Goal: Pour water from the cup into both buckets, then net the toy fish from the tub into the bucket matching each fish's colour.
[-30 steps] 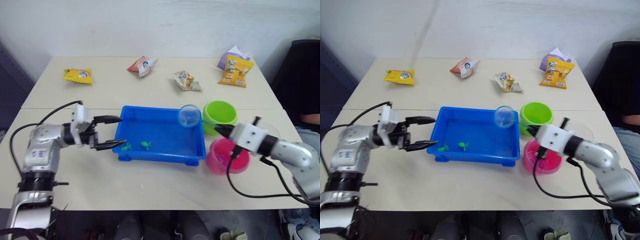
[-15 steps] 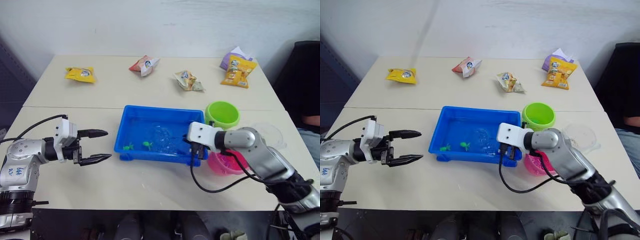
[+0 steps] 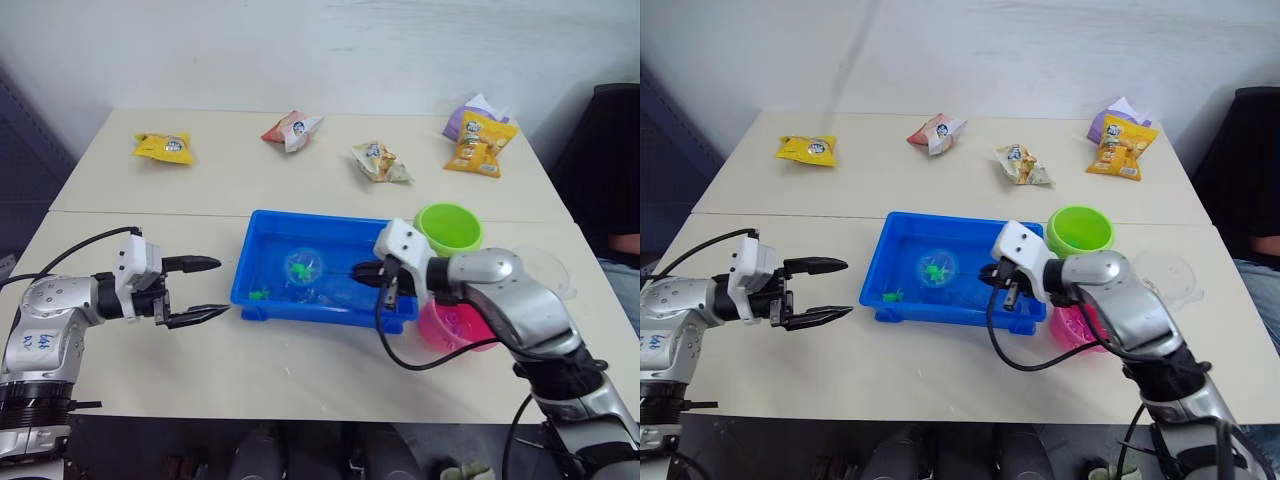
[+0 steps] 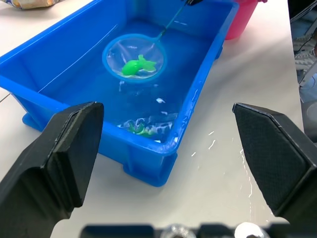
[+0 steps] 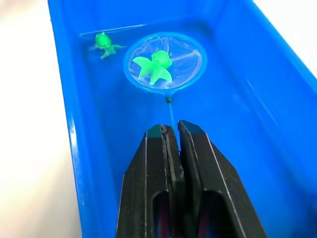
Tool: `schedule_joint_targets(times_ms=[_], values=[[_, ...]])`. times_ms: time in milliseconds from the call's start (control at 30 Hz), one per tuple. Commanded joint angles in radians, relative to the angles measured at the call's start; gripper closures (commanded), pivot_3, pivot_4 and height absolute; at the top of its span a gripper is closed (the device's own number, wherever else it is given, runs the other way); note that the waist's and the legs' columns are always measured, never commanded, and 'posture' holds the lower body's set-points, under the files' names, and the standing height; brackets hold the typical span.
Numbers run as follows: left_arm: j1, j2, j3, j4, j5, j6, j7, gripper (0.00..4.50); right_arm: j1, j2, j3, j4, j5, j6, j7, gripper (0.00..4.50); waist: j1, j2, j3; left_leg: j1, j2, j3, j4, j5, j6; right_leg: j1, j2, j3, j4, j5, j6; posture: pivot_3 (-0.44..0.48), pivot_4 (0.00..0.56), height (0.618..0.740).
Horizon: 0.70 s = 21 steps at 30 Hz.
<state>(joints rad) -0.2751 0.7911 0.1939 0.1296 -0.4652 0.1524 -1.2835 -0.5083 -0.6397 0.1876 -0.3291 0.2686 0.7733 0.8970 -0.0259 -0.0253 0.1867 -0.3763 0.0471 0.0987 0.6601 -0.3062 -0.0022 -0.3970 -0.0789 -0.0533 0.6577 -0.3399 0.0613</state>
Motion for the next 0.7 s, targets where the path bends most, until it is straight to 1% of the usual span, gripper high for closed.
schedule_joint_targets(times_ms=[33,200,333,400,500,567,667,700], values=[[-0.046,-0.014,-0.004,-0.028,-0.023,0.003,0.001,0.02,0.041,-0.051,-0.128,-0.1,0.077,0.02,0.015,4.5,0.0,0.0,0.0,0.0,0.0,0.0,0.0,0.0,0.0,0.0,0.0,0.0,0.0,0.0,0.0,0.0,0.15,0.74],[-0.126,-0.067,-0.023,-0.043,-0.04,0.017,0.02,0.02,0.11,-0.095,-0.286,-0.161,0.144,0.035,-0.019,4.5,-0.002,0.0,0.0,0.0,0.0,0.0,0.0,0.0,0.0,0.0,0.001,0.0,0.0,0.0,0.0,0.0,0.15,0.74],[-0.232,-0.109,-0.051,-0.05,-0.066,0.128,0.068,0.02,0.208,-0.118,-0.486,-0.211,0.22,0.009,-0.025,4.5,0.001,0.0,0.0,0.0,0.0,0.0,0.0,0.0,0.0,0.0,0.001,0.0,0.0,0.0,0.0,0.0,0.15,0.74],[-0.255,-0.121,-0.063,-0.048,-0.065,0.144,0.068,0.02,0.241,-0.136,-0.53,-0.213,0.224,-0.007,-0.028,4.5,0.0,0.0,0.0,0.0,0.0,0.0,0.0,0.0,0.0,0.001,0.001,0.0,0.0,0.0,0.001,0.0,0.15,0.74],[-0.284,-0.153,-0.083,-0.039,-0.062,0.147,0.064,0.02,0.271,-0.161,-0.602,-0.187,0.225,-0.028,-0.046,4.5,-0.004,0.0,0.0,0.001,0.0,0.001,0.0,0.0,0.0,0.001,0.001,0.001,0.0,0.0,0.001,0.0,0.15,0.74],[-0.291,-0.176,-0.098,-0.034,-0.059,0.149,0.065,0.02,0.289,-0.183,-0.641,-0.147,0.2,-0.075,-0.044,4.5,-0.002,0.0,0.0,0.001,0.0,0.001,0.0,0.001,-0.002,0.001,0.002,0.001,0.0,0.0,0.001,0.0,0.15,0.74],[-0.288,-0.219,-0.122,-0.037,-0.049,0.132,0.071,0.02,0.345,-0.247,-0.652,-0.035,0.083,-0.247,-0.032,4.5,0.001,0.0,0.0,0.001,0.0,0.001,0.0,0.002,-0.004,0.001,0.002,0.001,-0.001,0.0,0.001,0.0,0.15,0.74],[-0.285,-0.237,-0.124,-0.039,-0.043,0.094,0.068,0.02,0.359,-0.256,-0.645,0.006,0.042,-0.317,-0.042,4.5,0.001,0.0,0.0,0.001,-0.001,0.001,0.0,0.002,-0.004,0.002,0.002,0.001,-0.001,0.001,0.001,0.0,0.15,0.74]])
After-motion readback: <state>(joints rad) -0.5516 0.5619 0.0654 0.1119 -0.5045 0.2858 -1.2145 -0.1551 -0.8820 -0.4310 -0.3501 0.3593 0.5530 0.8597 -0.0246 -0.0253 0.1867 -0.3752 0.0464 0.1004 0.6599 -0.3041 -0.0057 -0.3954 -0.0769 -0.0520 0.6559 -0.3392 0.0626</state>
